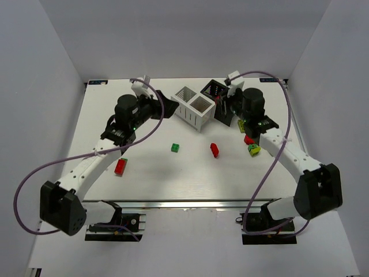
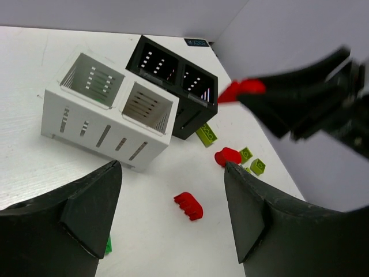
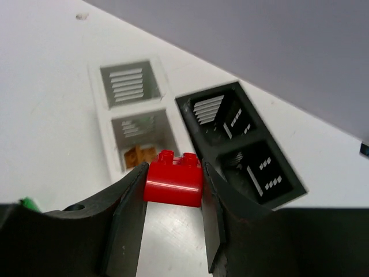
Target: Sort the legos into containers by color
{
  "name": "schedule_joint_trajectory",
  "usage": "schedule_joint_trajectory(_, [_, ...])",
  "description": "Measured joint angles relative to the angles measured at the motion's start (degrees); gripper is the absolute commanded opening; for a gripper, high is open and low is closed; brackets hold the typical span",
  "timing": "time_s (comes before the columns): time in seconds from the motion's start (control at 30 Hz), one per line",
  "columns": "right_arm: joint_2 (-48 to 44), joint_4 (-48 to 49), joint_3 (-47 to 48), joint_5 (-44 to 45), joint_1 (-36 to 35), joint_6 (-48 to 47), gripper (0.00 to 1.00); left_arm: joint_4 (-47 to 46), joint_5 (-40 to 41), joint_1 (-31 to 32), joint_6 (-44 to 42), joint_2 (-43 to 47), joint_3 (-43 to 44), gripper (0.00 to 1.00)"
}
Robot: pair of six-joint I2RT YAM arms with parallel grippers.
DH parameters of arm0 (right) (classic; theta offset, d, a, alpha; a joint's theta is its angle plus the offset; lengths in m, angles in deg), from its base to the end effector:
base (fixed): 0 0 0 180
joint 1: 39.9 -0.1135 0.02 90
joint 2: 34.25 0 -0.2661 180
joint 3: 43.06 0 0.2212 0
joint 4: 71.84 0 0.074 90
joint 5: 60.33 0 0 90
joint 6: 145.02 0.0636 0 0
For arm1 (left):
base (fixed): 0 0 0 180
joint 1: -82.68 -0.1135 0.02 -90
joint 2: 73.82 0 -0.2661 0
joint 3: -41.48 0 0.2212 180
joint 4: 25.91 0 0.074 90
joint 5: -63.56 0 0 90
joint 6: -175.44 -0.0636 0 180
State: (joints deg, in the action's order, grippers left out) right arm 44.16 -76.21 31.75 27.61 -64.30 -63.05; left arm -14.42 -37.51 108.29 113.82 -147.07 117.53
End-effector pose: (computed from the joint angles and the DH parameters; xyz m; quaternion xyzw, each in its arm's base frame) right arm 0.2937 0.1357 0.3412 -0.2220 0.7211 0.1068 0.6475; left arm 0.2644 -0.1403 0.3585 0.0446 0.7564 -0.3595 0.5446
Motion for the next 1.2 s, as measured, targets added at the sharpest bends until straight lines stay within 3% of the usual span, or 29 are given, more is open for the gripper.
schedule_joint_trajectory(0.37, [21.81, -4.31, 27.74, -4.33, 1.95, -2.62, 0.0, 0.94, 3.06, -0.09, -2.12, 10.12, -5.42, 0.85])
schedule_joint_trajectory(0.63, [31.41, -7.91, 31.21, -4.52, 3.78, -2.47, 0.0, 0.42, 4.26, -0.09, -2.45, 11.63, -5.55, 0.85])
schedule_joint_trajectory(0.97, [33.05, -8.68, 33.77, -4.48, 5.84, -1.73, 0.0, 0.39, 4.7, -0.11, -2.51, 11.63, -5.55, 0.86])
schedule_joint_trajectory(1.2, [36.28, -8.7, 36.89, -4.55, 6.01, -1.53, 0.09, 0.39, 4.98, -0.11, -2.73, 11.63, -5.55, 0.86])
